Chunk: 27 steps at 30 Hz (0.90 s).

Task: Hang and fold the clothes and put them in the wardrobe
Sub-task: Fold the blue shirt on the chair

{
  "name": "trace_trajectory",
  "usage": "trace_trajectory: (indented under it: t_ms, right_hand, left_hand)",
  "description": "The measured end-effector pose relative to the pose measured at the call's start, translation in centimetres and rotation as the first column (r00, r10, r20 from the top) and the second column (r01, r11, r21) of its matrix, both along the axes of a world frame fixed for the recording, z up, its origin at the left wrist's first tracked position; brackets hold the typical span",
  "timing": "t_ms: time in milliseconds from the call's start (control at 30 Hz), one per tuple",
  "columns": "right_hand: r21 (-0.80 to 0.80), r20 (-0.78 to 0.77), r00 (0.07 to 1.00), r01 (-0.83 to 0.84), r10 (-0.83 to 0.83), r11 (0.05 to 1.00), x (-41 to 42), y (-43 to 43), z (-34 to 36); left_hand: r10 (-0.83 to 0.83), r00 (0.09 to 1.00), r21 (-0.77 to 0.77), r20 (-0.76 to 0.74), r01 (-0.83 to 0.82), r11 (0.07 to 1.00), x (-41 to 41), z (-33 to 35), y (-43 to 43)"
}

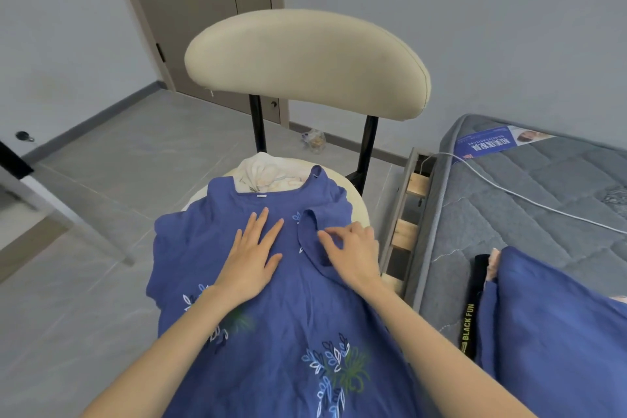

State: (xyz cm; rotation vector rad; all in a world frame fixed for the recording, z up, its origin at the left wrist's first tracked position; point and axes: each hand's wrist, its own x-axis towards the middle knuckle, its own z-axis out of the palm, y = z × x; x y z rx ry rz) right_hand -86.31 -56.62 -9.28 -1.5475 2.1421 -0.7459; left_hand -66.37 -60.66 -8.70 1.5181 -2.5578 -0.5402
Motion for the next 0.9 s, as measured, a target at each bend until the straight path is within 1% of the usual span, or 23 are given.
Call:
trace_trajectory:
  t_ms: [67,100,133,167,200,233,333,433,467,533,600,700,833,900]
  right_hand:
    - [-0.027,0.056,0.988,0.147,-0.145,0.989,-0.9,0.7,0.2]
    - [0.0,0.114,0.978,0.178,-0.177,0.984,-1.6,1.1,0.0]
    - [0.052,0.187,0.967,0.167,-0.174,0.985,-2.2,1.5,-0.3]
    - [0.112,0.262,0.954,0.119,-0.145,0.987,-2.7,2.0,-0.5]
    - [0.158,0.32,0.943,0.043,-0.093,0.986,-3.0,2.5,-0.5]
    - [0.189,0.346,0.938,-0.044,-0.024,0.981,-3.1,3.1,-0.6]
    - [0.218,0.292,0.94,-0.243,0.175,0.945,-2.8,4.4,-0.7]
    - [0.27,0.271,0.92,-0.355,0.283,0.895,-2.8,4.9,-0.8]
    - [0.272,0.281,0.916,-0.364,0.288,0.891,-2.9,4.9,-0.7]
    - [0.243,0.348,0.911,-0.316,0.221,0.917,-3.5,4.5,-0.1]
    - [0.194,0.381,0.916,-0.208,0.122,0.959,-4.4,3.7,0.4]
    - [0.099,0.292,0.954,-0.104,0.071,0.99,-6.0,1.8,0.5]
    - [-0.004,0.154,0.985,-0.08,0.079,0.997,-6.8,-2.3,1.1]
    - [-0.006,0.102,0.991,-0.087,0.087,0.996,-6.7,-4.5,1.3]
  left_hand:
    - [0.037,0.996,0.014,-0.086,-0.036,0.999,-0.1,0.8,0.2]
    - [0.061,0.988,0.034,-0.144,-0.057,0.998,-0.4,1.1,0.3]
    - [0.086,0.976,0.059,-0.201,-0.076,0.995,-0.9,1.4,0.4]
    - [0.108,0.963,0.083,-0.245,-0.09,0.993,-1.5,1.7,0.6]
    - [0.123,0.953,0.104,-0.278,-0.098,0.99,-2.2,1.8,0.7]
    - [0.14,0.942,0.13,-0.305,-0.104,0.986,-3.0,1.9,0.8]
    - [0.23,0.894,0.244,-0.385,-0.142,0.959,-5.1,1.7,1.0]
    - [0.313,0.857,0.344,-0.41,-0.172,0.923,-6.4,1.6,1.1]
    - [0.336,0.848,0.365,-0.41,-0.185,0.912,-6.6,1.5,1.0]
    - [0.391,0.827,0.407,-0.405,-0.22,0.887,-6.8,1.3,0.7]
    - [0.457,0.788,0.467,-0.412,-0.247,0.849,-6.9,1.1,0.1]
    - [0.553,0.709,0.558,-0.438,-0.268,0.785,-7.8,1.1,-0.9]
    - [0.682,0.567,0.693,-0.462,-0.249,0.676,-9.3,0.9,-2.4]
    - [0.719,0.505,0.725,-0.478,-0.234,0.647,-9.8,0.4,-3.0]
